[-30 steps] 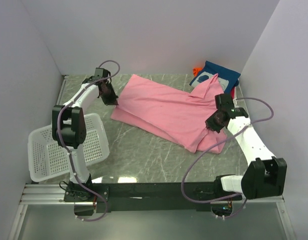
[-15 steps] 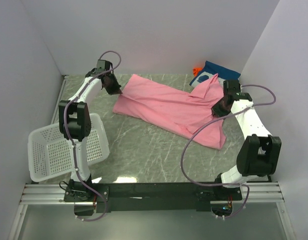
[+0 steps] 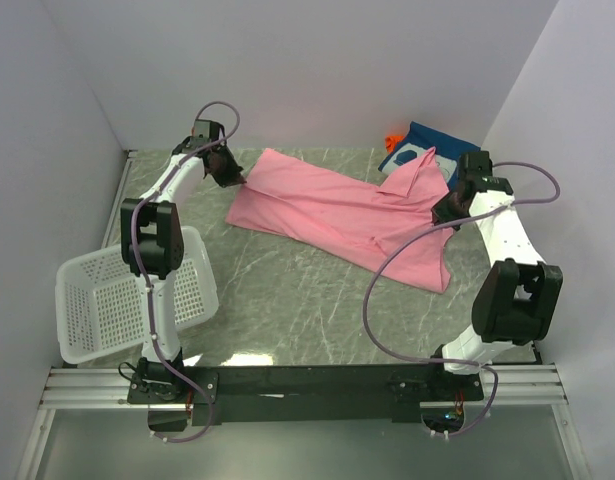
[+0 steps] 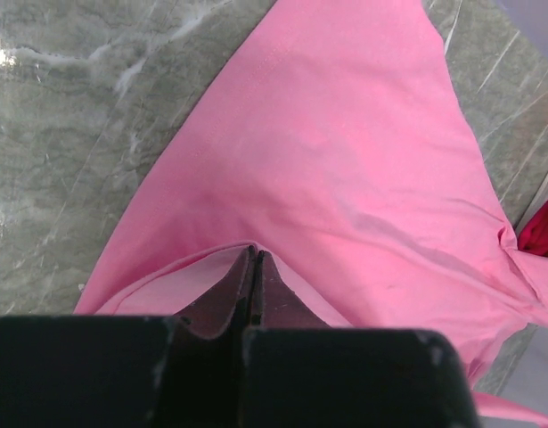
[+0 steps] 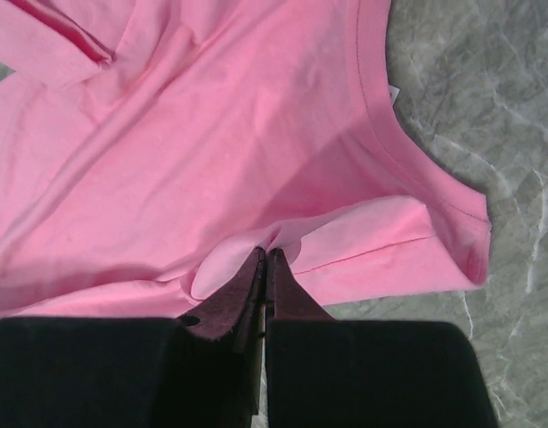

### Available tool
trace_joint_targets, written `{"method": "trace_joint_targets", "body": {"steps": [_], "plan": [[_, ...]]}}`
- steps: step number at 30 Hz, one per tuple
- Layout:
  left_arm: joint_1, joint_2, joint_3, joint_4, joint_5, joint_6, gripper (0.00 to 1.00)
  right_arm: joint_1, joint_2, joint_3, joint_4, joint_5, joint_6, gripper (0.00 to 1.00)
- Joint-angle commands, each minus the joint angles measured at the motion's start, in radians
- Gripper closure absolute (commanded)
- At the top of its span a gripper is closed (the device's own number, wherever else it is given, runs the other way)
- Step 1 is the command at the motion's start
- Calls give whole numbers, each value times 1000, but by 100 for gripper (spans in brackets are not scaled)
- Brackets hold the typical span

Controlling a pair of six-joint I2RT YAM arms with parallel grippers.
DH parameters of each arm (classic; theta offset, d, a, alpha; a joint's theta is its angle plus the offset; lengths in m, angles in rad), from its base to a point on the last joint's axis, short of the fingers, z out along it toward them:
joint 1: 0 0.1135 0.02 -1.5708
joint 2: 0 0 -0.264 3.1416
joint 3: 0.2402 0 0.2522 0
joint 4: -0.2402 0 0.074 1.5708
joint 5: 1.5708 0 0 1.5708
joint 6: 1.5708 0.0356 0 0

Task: Fold and stack the t-shirts
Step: Fold the tshirt

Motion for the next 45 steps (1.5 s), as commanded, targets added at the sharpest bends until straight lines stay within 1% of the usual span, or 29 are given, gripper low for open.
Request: {"method": "trace_joint_targets", "body": {"steps": [1,7,12,22,33,40,41,44,45], "plan": [[10,-31,-10,62,-11,-27,100,-18,15,61,-8,4,-24,100],[11,-20,4,61,-15,-37,100,-32,38,77,-14,0,-34,100],[13,-37,-28,85,-28,-53,100,-40,41,83,-22,7,-40,100],[21,-32,-34,84,-40,-54,100,-54,55,95,-32,13,-44,100],[30,31,24,87,-3,-73,100,-61,110,155,-40,17,-45,100],[30,89,75,72,34,-85,100,-61,194,216,-42,0,-54,100],[30,97,82,68,37,-83,98,-61,207,235,-42,-2,-59,100],[33,106,99,64,34,-83,73,-63,254,265,-39,-20,-73,99],[33,104,101,61,29,-80,52,-63,268,293,-37,-28,-76,91]]}}
